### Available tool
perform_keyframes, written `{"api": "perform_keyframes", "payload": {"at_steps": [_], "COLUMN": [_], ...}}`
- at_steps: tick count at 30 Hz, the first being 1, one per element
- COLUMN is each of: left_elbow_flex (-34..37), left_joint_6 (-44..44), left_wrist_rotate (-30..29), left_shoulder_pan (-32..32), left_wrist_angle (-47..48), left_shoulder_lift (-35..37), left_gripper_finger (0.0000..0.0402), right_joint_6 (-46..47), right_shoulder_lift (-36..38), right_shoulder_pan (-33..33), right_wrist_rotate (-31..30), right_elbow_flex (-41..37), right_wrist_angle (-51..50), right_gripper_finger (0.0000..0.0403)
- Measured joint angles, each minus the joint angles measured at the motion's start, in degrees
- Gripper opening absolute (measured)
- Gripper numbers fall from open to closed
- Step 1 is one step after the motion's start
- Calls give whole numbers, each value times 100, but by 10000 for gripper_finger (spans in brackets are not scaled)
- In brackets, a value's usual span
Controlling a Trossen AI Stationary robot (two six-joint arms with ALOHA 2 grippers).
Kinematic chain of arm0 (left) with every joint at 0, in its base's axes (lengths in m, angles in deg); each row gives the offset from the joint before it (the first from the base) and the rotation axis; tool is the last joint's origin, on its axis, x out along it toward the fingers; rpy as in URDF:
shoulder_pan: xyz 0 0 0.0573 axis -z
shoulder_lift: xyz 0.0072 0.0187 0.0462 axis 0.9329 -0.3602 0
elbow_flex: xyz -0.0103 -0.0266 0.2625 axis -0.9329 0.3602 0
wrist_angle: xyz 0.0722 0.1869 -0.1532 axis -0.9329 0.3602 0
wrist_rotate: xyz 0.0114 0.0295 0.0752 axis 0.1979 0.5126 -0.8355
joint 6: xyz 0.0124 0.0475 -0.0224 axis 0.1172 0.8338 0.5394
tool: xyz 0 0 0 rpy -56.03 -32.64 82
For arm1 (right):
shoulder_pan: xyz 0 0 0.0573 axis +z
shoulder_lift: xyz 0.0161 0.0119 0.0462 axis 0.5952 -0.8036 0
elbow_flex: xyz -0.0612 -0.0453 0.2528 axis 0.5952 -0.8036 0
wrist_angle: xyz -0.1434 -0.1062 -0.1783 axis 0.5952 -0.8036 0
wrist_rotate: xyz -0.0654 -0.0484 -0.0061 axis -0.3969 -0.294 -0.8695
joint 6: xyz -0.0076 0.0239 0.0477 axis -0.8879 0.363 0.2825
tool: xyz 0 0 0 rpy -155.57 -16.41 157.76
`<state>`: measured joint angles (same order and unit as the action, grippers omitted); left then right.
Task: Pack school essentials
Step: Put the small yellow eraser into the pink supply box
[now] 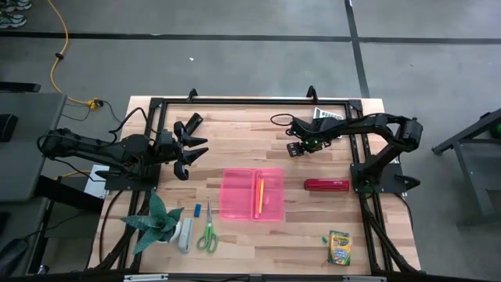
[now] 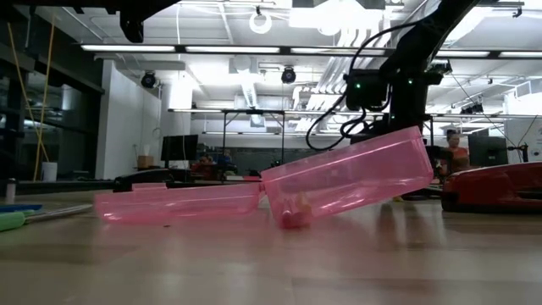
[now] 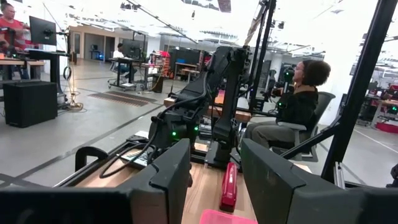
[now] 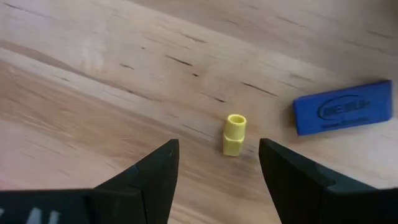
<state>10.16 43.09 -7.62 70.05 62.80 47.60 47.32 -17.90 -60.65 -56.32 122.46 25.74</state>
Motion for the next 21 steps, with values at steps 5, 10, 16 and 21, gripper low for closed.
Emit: {"api": "perform_keyframes", "payload": {"at_steps": [5,10,16,21], "left_elbow_flex": [0,0,0,0], "left_joint_6": [0,-2,-2,0], "left_wrist_rotate": [0,0,0,0], "left_shoulder_pan": [-1,0,0,-1], "left_wrist_angle": [0,0,0,0], "left_shoulder_lift": [0,0,0,0], "left_gripper_finger": [131,131,131,131], "right_joint_6": [325,443,655,881], "right_shoulder_lift": [0,0,0,31], "right_shoulder_pan": [17,18,18,18], "right_wrist_rotate": [-243,-332,-372,-309], "right_elbow_flex": [0,-2,-138,-349], "right_wrist_angle": [158,6,112,448], "right_gripper_finger": [182,152,140,140]}}
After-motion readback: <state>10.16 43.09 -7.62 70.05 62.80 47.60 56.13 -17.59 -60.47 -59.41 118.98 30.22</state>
